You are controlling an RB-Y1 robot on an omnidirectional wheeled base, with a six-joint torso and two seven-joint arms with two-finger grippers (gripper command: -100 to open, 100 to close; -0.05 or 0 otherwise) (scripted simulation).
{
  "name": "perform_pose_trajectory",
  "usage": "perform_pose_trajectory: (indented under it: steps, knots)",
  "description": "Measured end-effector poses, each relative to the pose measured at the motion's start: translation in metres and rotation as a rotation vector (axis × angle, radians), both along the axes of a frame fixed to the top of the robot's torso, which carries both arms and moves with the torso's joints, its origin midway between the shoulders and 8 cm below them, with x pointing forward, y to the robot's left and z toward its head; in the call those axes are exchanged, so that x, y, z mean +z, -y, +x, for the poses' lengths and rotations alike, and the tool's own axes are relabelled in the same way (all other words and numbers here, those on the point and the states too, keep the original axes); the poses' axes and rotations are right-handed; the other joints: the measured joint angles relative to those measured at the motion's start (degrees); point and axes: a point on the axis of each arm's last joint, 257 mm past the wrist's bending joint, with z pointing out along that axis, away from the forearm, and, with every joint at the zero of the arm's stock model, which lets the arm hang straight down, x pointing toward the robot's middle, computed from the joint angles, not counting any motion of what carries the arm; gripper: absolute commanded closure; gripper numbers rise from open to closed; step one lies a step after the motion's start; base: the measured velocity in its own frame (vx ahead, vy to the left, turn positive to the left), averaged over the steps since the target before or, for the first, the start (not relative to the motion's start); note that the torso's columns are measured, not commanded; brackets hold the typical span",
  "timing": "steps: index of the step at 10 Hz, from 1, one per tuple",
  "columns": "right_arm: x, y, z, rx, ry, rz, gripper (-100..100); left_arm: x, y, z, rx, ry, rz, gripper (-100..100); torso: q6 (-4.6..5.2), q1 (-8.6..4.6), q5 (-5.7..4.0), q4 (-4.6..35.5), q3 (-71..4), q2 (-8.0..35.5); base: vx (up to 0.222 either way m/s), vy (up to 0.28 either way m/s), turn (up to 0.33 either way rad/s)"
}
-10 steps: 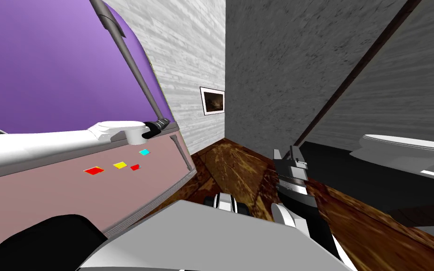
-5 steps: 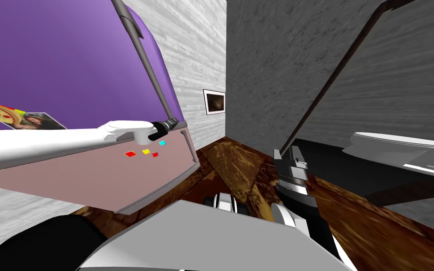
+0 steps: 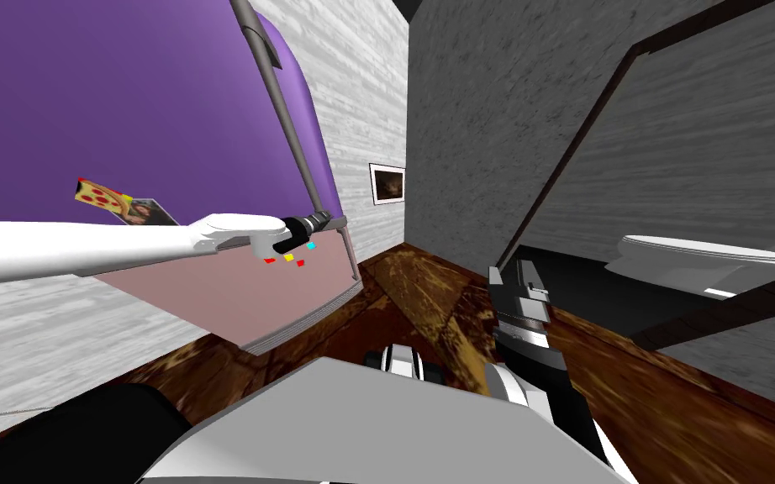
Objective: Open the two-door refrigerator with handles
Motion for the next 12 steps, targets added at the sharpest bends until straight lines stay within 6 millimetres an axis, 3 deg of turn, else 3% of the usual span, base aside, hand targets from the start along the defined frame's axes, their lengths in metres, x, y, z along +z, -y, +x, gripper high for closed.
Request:
perform_pose_trajectory:
  steps: [5,12]
  knots:
    - [0.0,0.0,0.0,0.0,0.0,0.0,0,-0.004,0.041,0.003,-0.077,-0.011,0.003,100,0.01,0.12,0.11,-0.06,-0.03,-0.08,-0.214,0.084,-0.022]
    - [0.0,0.0,0.0,0.0,0.0,0.0,0,0.001,0.125,0.003,-0.209,-0.009,0.012,100,-0.12,0.39,0.12,0.25,0.1,0.19,-0.219,0.109,-0.023]
